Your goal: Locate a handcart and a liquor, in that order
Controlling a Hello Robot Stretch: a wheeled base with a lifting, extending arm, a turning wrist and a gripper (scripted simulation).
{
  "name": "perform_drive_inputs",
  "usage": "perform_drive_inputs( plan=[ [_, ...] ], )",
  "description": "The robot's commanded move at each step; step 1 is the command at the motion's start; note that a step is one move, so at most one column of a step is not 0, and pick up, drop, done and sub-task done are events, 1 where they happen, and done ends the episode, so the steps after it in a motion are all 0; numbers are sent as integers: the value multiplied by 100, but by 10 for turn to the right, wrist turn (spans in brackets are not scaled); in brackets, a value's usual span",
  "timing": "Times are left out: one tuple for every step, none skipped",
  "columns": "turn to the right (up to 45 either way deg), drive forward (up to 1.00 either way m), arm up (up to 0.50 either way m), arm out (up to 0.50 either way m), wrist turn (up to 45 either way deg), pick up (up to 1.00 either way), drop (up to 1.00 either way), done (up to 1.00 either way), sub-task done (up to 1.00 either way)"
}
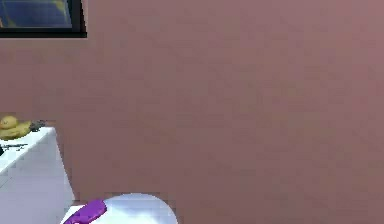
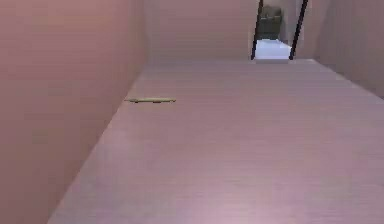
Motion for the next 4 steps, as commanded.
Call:
perform_drive_inputs(
  plan=[
    [450,0,0,0,0,0,0,0,0],
    [450,0,0,0,0,0,0,0,0],
    [210,0,0,0,0,0,0,0,0],
    [0,100,0,0,0,0,0,0,0]
  ],
)
